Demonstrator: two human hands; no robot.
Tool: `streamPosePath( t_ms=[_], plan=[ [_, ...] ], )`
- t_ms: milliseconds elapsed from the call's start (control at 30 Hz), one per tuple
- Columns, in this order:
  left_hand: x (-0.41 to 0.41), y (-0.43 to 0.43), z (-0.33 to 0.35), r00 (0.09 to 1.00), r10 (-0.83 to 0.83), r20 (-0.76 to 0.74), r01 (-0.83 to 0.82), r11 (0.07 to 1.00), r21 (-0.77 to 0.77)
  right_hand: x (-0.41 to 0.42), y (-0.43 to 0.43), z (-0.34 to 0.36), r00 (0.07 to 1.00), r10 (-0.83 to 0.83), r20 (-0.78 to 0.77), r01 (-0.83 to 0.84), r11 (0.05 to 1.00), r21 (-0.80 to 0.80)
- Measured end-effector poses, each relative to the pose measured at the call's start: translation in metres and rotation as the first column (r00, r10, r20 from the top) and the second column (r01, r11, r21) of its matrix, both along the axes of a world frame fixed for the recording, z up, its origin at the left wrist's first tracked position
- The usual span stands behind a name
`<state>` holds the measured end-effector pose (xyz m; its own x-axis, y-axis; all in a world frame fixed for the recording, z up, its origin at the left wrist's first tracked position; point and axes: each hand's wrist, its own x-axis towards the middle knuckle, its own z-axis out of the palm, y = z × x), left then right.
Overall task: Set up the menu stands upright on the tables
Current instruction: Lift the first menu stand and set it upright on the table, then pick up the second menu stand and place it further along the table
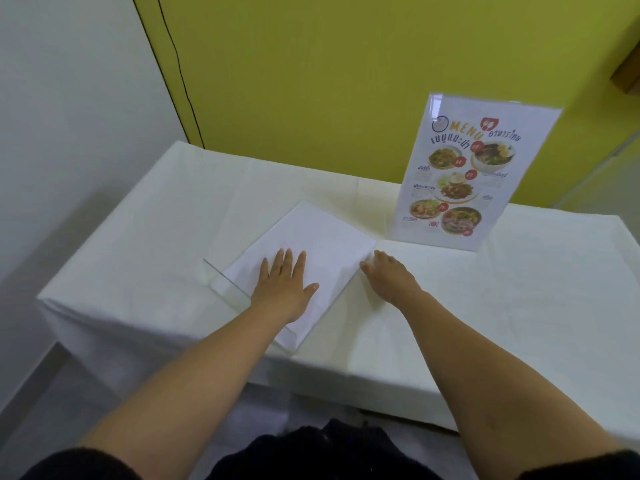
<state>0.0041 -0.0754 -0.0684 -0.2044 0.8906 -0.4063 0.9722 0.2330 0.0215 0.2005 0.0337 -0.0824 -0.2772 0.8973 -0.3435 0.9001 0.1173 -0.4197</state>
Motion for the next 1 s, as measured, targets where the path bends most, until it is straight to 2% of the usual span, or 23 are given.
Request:
streamPosePath(
  t_ms=[100, 200, 267, 333, 400, 433, 467, 500, 633, 733, 867, 1000],
  plan=[
    [0.003, -0.002, 0.004, 0.999, 0.032, 0.031, -0.034, 0.998, 0.051, 0.0, 0.008, 0.002, 0.999, -0.034, -0.013, 0.034, 0.999, 0.0],
    [-0.007, -0.023, 0.002, 0.996, 0.07, 0.056, -0.075, 0.993, 0.089, -0.019, -0.006, 0.009, 0.97, -0.13, -0.206, 0.126, 0.992, -0.033],
    [-0.016, -0.04, 0.0, 0.994, 0.091, 0.063, -0.097, 0.989, 0.113, -0.039, -0.018, 0.017, 0.904, -0.171, -0.391, 0.154, 0.985, -0.075],
    [-0.013, -0.041, 0.0, 0.992, 0.086, 0.091, -0.099, 0.984, 0.148, -0.047, -0.014, 0.028, 0.75, -0.264, -0.606, 0.208, 0.965, -0.162],
    [-0.011, -0.038, 0.003, 0.99, 0.079, 0.117, -0.099, 0.979, 0.177, -0.048, -0.005, 0.04, 0.477, -0.444, -0.759, 0.234, 0.896, -0.378],
    [-0.01, -0.037, 0.004, 0.989, 0.077, 0.128, -0.101, 0.976, 0.193, -0.05, -0.003, 0.046, 0.349, -0.519, -0.78, 0.194, 0.855, -0.482],
    [-0.01, -0.037, 0.003, 0.987, 0.079, 0.141, -0.108, 0.972, 0.21, -0.052, -0.002, 0.051, 0.268, -0.562, -0.783, 0.146, 0.827, -0.543],
    [-0.01, -0.037, 0.004, 0.985, 0.084, 0.154, -0.117, 0.967, 0.225, -0.053, -0.002, 0.054, 0.231, -0.576, -0.784, 0.101, 0.816, -0.569],
    [0.008, -0.022, 0.019, 0.978, 0.027, 0.206, -0.094, 0.943, 0.321, -0.057, -0.004, 0.065, 0.208, -0.534, -0.819, 0.026, 0.84, -0.541],
    [0.032, -0.006, 0.028, 0.988, -0.032, 0.151, -0.033, 0.911, 0.41, -0.061, -0.004, 0.079, 0.206, -0.515, -0.832, 0.002, 0.85, -0.526],
    [0.04, 0.007, 0.039, 0.992, 0.024, 0.125, -0.087, 0.842, 0.533, -0.067, -0.004, 0.102, 0.204, -0.468, -0.86, -0.014, 0.877, -0.481],
    [0.039, 0.013, 0.052, 0.981, 0.017, 0.194, -0.135, 0.778, 0.614, -0.073, -0.007, 0.122, 0.163, -0.452, -0.877, -0.009, 0.888, -0.46]
  ],
)
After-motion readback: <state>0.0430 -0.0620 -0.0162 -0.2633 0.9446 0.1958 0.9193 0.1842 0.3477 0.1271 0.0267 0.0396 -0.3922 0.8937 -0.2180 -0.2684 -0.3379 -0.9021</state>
